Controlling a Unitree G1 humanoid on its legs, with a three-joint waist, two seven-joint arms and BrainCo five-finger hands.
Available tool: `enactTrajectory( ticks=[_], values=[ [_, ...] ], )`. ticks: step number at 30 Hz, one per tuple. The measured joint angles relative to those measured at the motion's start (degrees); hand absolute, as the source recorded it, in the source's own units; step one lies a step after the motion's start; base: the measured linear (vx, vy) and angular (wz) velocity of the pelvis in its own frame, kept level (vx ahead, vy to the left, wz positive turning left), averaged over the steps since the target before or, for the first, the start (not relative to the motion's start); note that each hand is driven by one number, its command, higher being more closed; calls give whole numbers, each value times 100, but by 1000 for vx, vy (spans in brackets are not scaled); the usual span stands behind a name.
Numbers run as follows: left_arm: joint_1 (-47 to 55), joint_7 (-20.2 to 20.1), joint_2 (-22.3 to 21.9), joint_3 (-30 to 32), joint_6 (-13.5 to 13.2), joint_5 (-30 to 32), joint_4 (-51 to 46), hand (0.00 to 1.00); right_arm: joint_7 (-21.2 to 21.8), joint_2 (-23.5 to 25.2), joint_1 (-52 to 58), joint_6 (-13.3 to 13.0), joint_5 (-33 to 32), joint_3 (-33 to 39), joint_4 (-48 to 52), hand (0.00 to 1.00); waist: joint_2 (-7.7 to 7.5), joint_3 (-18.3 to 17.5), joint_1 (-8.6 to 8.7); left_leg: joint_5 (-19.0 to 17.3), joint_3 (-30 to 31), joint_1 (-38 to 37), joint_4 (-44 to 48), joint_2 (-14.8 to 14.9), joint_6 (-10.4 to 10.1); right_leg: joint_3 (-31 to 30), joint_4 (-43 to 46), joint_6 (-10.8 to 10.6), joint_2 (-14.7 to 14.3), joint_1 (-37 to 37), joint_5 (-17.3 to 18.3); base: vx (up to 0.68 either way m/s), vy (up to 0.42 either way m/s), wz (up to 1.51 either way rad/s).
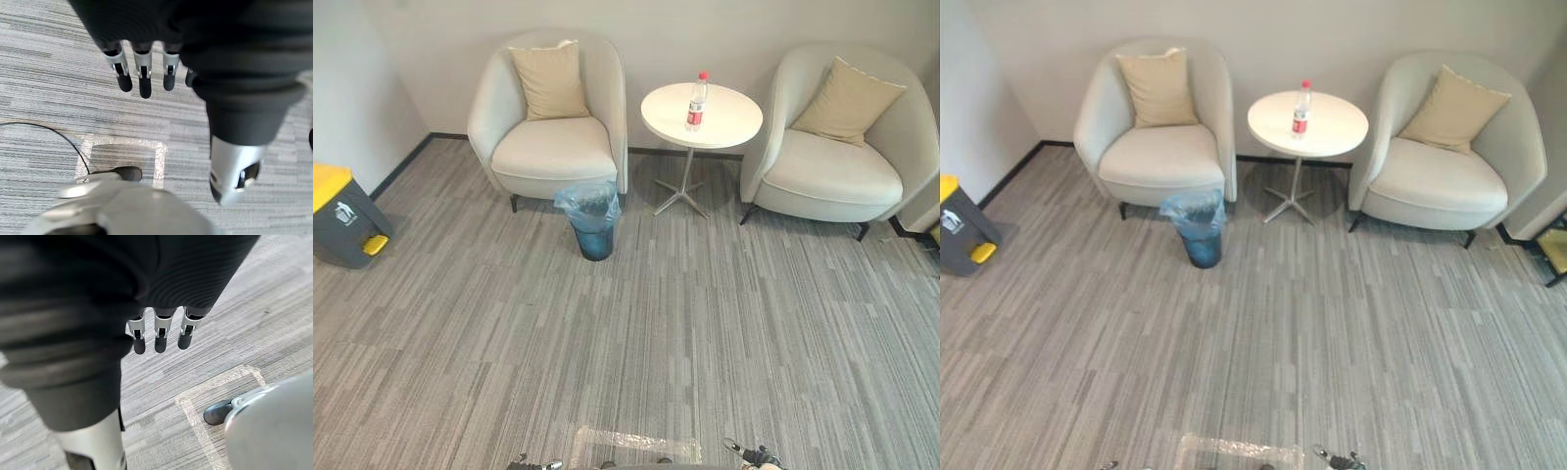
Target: Gather rubbish on tea table into small bin, then transfer packed bag to large trash can.
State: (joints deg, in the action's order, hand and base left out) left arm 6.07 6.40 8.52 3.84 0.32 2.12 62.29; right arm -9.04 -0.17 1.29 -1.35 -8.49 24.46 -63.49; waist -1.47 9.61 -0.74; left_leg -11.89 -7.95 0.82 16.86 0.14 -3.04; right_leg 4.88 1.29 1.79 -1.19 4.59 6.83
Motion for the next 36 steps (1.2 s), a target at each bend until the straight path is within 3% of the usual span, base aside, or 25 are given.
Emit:
enactTrajectory(
  ticks=[2,4,5,7,9,10,11,13,16,17,19,20,21,24,25,26,27,28,29,32,33,34,36],
  values=[
    [-20,36,-67,258,-9,-21,-267,0,-12,7,12,1,-57,-1,3,0,-45,71,-65,17,-145,611,1445,150,-40,-171,263,63,22,-40,172,-3,-64,-32],
    [-13,93,-198,437,-15,-93,-379,0,-52,-14,27,5,-70,-60,68,0,33,119,-228,-181,-286,1007,2369,379,18,-388,472,115,22,59,349,160,6,-53],
    [5,113,-235,438,-14,-194,-429,0,-77,-23,57,12,-70,-89,172,0,94,134,-223,-308,-299,1151,2516,470,8,-481,484,159,33,143,385,227,67,-43],
    [28,114,-254,437,-55,-315,-501,0,-86,-10,-11,12,-70,-115,182,0,107,126,-250,-328,-282,1428,2099,511,19,-672,490,108,166,151,479,214,130,-45],
    [31,114,-253,405,-54,-341,-506,0,-89,-10,-73,17,-70,-116,182,0,119,122,-265,-17,-229,1538,909,357,-42,-804,449,-48,365,162,591,279,196,-41],
    [50,115,-282,345,-53,-337,-479,0,-90,-49,-62,18,-67,-116,188,0,208,75,-263,395,-122,1472,-96,283,-154,-886,405,-165,434,161,686,409,299,-39],
    [47,106,-261,268,-50,-334,-401,0,-95,-120,-59,31,-68,-113,158,0,238,51,-271,1067,-84,1357,-365,196,0,-1005,326,-251,512,250,745,386,272,-38],
    [-15,106,-168,237,-58,-202,-369,0,-87,-22,-46,38,-43,-100,146,0,126,11,-275,811,-220,1325,-337,4,219,-1008,403,-321,705,292,720,435,236,-21],
    [-19,105,-158,250,-54,-156,-327,0,-57,4,-8,41,-3,-123,196,0,55,-17,-342,443,-559,904,-110,-96,485,-1117,1494,-458,858,97,795,454,180,-36],
    [-17,99,-160,245,-53,-118,-342,0,-38,2,-12,39,18,-217,239,0,38,-46,-356,366,-653,645,-253,-115,534,-1150,2275,-653,862,-207,730,482,164,-51],
    [-38,84,-133,243,-50,-74,-370,0,0,36,-11,35,171,-336,415,0,9,-42,-332,243,-702,247,-484,-135,533,-1097,3969,-1249,869,-924,480,314,104,-30],
    [-49,83,-123,242,-33,-31,-366,0,10,38,-12,34,189,-340,486,0,-7,-39,-270,155,-694,-36,-564,-138,530,-841,4811,-1247,966,-1307,498,347,68,-9],
    [-69,82,-131,237,-12,6,-360,0,12,27,22,40,206,-348,571,0,5,-36,-265,114,-700,-359,-715,-133,504,-372,5210,-1079,1148,-1549,621,426,53,-2],
    [-128,74,-159,235,-9,5,-349,0,16,8,46,33,396,-394,644,0,75,-17,-237,113,-702,-1057,-1133,36,500,862,4667,-670,1463,-1899,916,322,-14,7],
    [-143,71,-157,232,-11,8,-340,0,18,5,40,32,398,-394,635,0,78,-21,-231,113,-686,-1121,-1163,112,499,1086,4235,-645,1433,-1972,903,375,-133,24],
    [-153,62,-106,172,-20,9,-315,0,16,14,20,28,398,-401,607,0,49,-34,-213,99,-572,-1171,-1175,179,467,1298,3203,-547,1306,-2060,562,315,-153,21],
    [-153,61,-101,159,-26,9,-314,0,16,15,11,28,397,-403,590,0,41,-33,-210,96,-552,-1185,-1177,184,462,1294,2973,-522,1275,-2063,439,400,-222,29],
    [-172,52,-46,150,-30,13,-306,0,17,34,12,29,390,-403,492,0,-75,-55,-183,10,-414,-1262,-1179,103,319,1149,2094,-293,1159,-2085,-423,363,-221,6],
    [-216,61,-144,166,-26,16,-177,0,33,-41,-73,19,388,-401,384,0,19,-27,-214,-97,-289,-1381,-1188,137,157,1077,2168,-258,1060,-2075,-420,337,-201,-6],
    [-234,65,-317,187,-25,71,-73,0,60,-176,-143,21,393,-438,343,0,317,-129,-190,2,-230,-1462,-1160,336,-13,992,2150,-235,814,-2038,-153,304,-171,-33],
    [-236,63,-315,193,-25,75,-78,0,62,-175,-141,20,391,-435,336,0,311,-124,-188,21,-200,-1448,-975,369,-43,997,2163,-210,792,-1981,-49,288,-191,-6],
    [-236,54,-290,221,-29,95,-105,0,66,-166,-91,18,361,-383,322,0,282,-105,-174,8,-50,-1178,-231,449,-65,1034,2046,-162,749,-1727,58,256,-206,21],
    [-243,59,-333,449,-34,97,-327,0,61,-128,-20,22,349,-466,409,0,231,-22,-150,190,154,-223,2077,741,-366,1110,1672,-167,661,-1223,239,266,-182,28]
  ],
)
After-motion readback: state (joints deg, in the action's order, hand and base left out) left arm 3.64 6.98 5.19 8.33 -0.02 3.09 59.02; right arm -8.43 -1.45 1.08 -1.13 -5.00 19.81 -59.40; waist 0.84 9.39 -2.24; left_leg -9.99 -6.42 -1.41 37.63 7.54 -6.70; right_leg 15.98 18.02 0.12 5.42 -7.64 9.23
